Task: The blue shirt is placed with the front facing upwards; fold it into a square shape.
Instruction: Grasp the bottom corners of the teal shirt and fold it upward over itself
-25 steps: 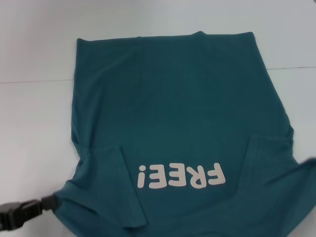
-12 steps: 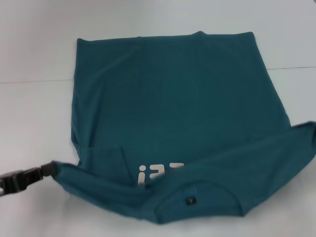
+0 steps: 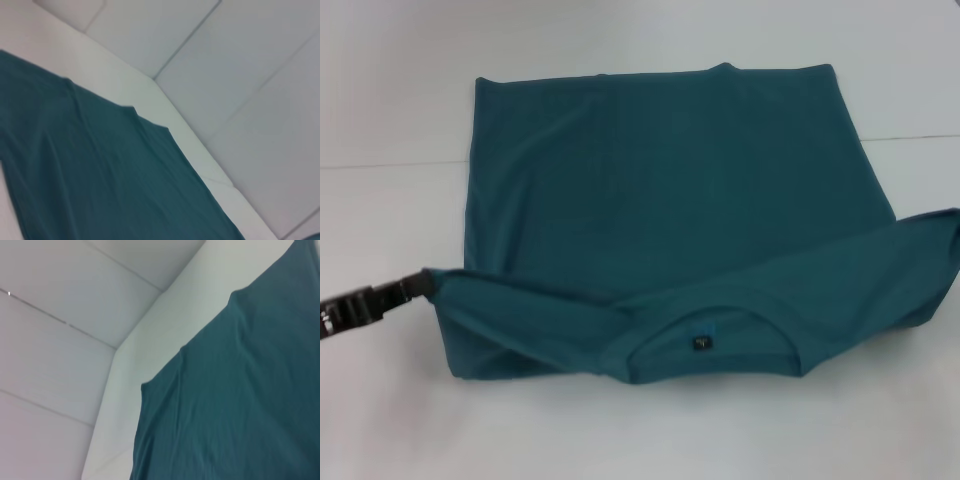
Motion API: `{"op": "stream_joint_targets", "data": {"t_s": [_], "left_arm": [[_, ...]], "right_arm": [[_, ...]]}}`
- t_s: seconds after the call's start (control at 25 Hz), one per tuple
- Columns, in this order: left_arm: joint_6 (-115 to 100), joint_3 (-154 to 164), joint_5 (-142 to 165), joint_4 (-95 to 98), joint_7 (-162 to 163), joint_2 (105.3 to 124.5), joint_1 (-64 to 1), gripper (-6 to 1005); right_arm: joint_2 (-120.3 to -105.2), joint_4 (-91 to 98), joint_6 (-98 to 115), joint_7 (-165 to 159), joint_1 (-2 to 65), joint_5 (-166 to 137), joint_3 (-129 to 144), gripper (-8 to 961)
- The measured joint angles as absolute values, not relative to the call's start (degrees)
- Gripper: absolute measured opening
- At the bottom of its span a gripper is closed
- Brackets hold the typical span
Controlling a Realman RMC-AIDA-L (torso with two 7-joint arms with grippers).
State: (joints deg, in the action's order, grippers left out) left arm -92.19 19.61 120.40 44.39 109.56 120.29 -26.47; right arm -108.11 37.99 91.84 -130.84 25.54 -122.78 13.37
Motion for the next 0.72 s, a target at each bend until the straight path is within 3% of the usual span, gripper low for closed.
{"op": "stream_joint_targets", "data": {"t_s": [0.72], "left_arm": [[-81.34, 20.45, 119.08, 38.90, 106.95, 118.91, -32.62, 2]], "right_arm": [[-108.59, 32.92, 82.06, -130.02, 26.22, -115.87, 12.96, 129]]}}
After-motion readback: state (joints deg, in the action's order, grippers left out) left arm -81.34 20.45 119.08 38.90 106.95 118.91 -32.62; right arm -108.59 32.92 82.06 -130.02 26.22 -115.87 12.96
